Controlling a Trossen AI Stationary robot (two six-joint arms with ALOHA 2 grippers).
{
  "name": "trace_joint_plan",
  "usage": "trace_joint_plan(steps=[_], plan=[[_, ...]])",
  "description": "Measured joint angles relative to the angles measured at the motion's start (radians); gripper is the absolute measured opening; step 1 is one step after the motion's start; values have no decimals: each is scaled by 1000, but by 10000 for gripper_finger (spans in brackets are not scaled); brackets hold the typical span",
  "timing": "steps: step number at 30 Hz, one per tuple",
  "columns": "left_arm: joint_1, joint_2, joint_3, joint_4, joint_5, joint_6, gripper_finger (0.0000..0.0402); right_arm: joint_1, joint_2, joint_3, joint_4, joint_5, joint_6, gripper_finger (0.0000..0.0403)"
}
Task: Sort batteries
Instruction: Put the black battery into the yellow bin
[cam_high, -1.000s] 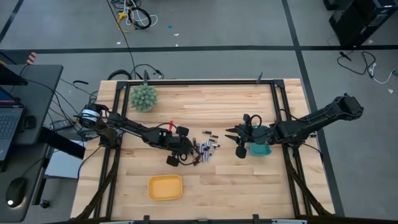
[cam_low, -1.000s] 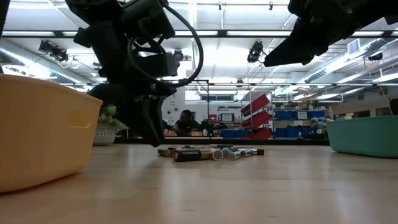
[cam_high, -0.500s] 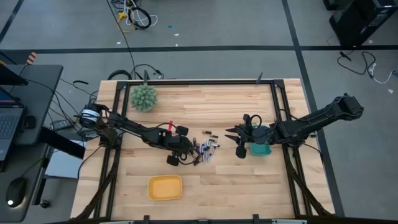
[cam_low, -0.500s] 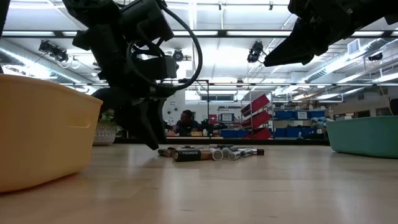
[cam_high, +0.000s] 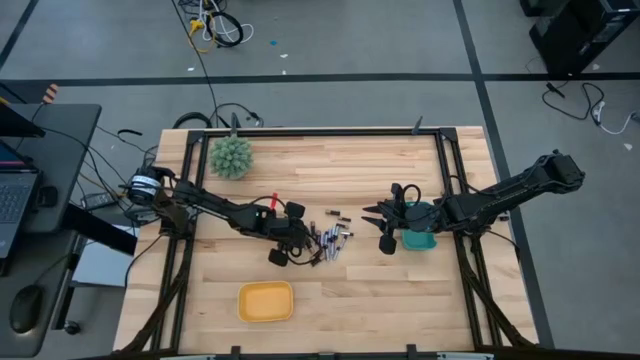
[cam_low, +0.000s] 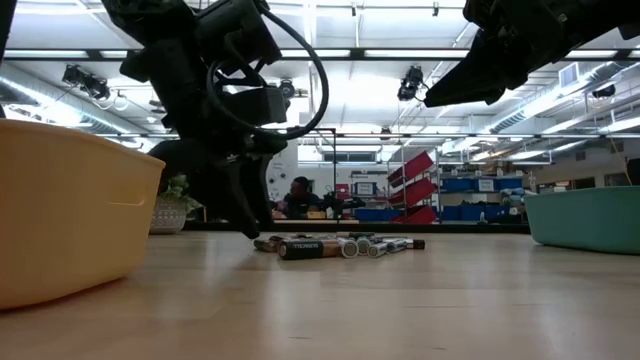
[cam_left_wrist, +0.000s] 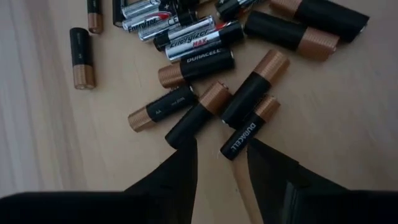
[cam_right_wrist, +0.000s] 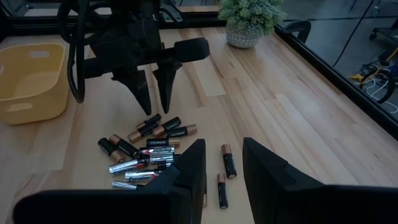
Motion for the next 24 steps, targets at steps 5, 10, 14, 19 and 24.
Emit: trace_joint_plan(steps=[5, 10, 14, 19, 24], plan=[[0, 8, -3, -5, 20, -6, 138, 0, 0, 0, 0, 0, 0, 93], [0, 22, -3, 4, 35, -7, 137, -1, -1, 0, 0, 0, 0, 92], [10, 31, -3, 12, 51, -3, 137, -2, -1, 0, 0, 0, 1, 93], [25, 37, -3, 13, 84, -2, 137, -2, -1, 0, -1, 0, 1, 92], [32, 38, -2, 9, 100, -2, 137, -2, -1, 0, -1, 0, 4, 93]])
